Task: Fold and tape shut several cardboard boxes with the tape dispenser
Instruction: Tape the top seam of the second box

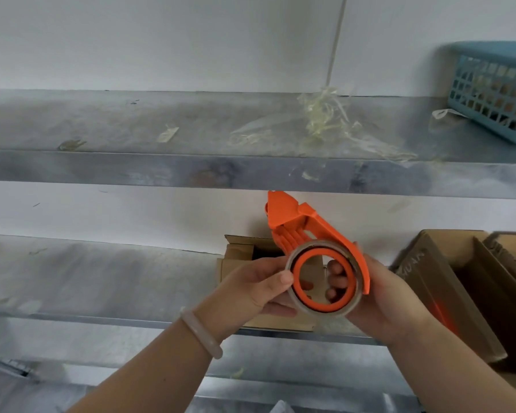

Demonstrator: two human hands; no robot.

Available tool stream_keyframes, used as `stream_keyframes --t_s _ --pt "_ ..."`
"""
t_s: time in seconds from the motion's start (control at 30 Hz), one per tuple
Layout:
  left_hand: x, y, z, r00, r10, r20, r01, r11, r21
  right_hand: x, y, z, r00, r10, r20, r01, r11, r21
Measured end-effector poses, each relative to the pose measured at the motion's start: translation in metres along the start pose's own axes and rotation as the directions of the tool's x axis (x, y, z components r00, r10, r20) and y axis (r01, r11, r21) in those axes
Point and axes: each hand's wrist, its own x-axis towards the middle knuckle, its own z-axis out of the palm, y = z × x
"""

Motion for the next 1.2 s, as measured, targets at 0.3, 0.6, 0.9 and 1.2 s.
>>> stream_keyframes --t_s 0.3,0.6,0.9,1.2 --pt "0.014 -0.023 -0.064 0.891 0.376 -0.255 0.131 0.324 0.937 -0.004 -0.02 -0.012 0.984 -0.176 0.019 0.177 0.979 -0.096" --pt "0.02 -0.048 -0.074 0.919 0.268 -0.289 0.097 0.558 0.824 0.024 -0.016 -0.014 0.968 -0.249 0.041 0.247 0.903 -0.351" --pt "0.02 -0.064 -0.073 0.812 0.253 -0.526 0.258 0.652 0.713 0.063 -0.014 -0.021 0.972 -0.185 0.147 0.235 0.816 -0.528" --pt "0.02 -0.067 -0.073 0.77 0.207 -0.603 0.265 0.757 0.597 0.091 -0.009 -0.016 0.971 -0.075 0.226 0.195 0.797 -0.572"
